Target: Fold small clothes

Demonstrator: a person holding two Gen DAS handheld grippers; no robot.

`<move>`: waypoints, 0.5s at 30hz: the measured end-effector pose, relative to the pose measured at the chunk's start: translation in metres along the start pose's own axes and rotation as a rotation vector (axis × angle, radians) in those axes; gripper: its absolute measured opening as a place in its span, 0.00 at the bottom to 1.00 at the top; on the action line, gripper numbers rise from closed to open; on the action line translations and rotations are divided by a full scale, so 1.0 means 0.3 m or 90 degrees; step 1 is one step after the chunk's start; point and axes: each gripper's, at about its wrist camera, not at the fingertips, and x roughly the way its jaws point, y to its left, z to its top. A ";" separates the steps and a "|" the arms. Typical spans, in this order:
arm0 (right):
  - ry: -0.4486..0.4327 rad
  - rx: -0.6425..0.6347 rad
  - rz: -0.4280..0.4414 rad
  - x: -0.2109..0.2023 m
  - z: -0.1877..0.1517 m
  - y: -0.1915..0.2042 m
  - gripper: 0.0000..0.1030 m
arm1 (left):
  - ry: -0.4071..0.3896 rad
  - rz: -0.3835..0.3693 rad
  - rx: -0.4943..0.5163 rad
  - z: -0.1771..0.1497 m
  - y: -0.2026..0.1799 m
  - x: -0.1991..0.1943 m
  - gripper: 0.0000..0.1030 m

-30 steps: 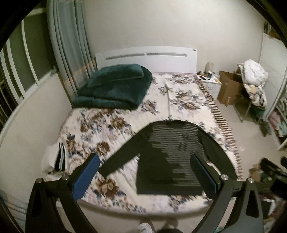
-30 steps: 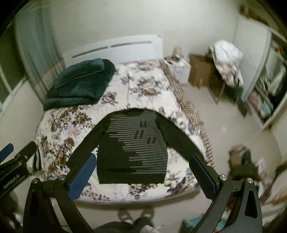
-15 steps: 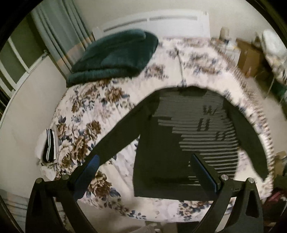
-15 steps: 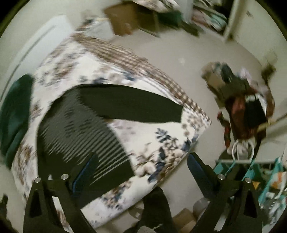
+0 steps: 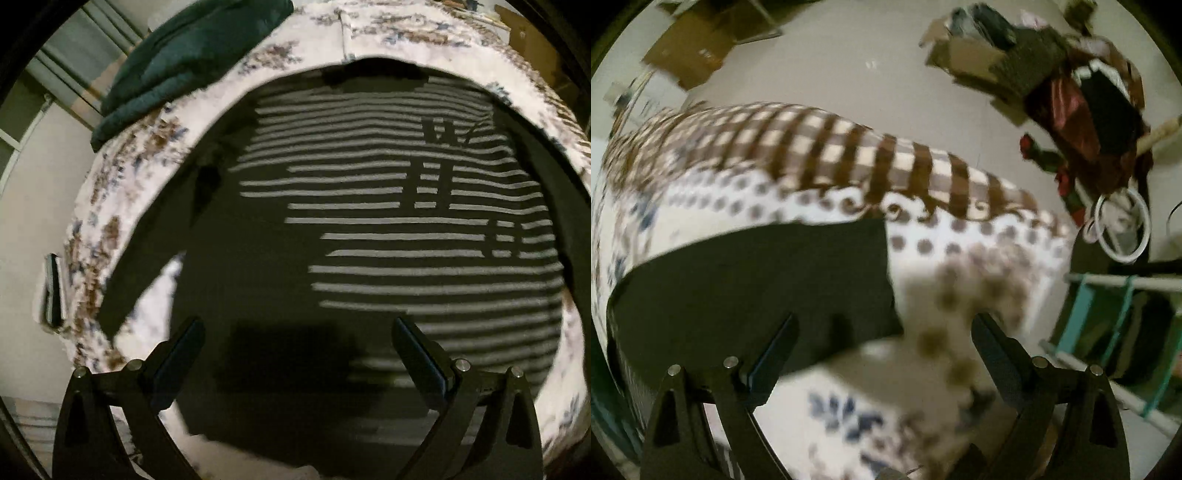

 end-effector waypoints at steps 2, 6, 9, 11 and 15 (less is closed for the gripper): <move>-0.006 0.004 0.008 0.060 0.014 0.008 0.85 | 0.014 -0.008 -0.006 0.014 -0.047 0.064 1.00; -0.066 -0.025 0.013 0.067 -0.004 0.061 0.59 | 0.016 -0.021 0.011 0.033 -0.114 0.142 1.00; -0.078 -0.048 0.004 0.070 -0.023 0.108 0.06 | 0.009 -0.026 0.030 0.037 -0.117 0.163 1.00; -0.100 -0.055 0.007 0.030 -0.043 0.137 0.05 | 0.006 -0.029 0.028 0.045 -0.097 0.164 1.00; -0.141 -0.097 0.025 -0.115 -0.085 0.250 0.05 | 0.001 -0.029 -0.001 0.063 0.010 0.151 1.00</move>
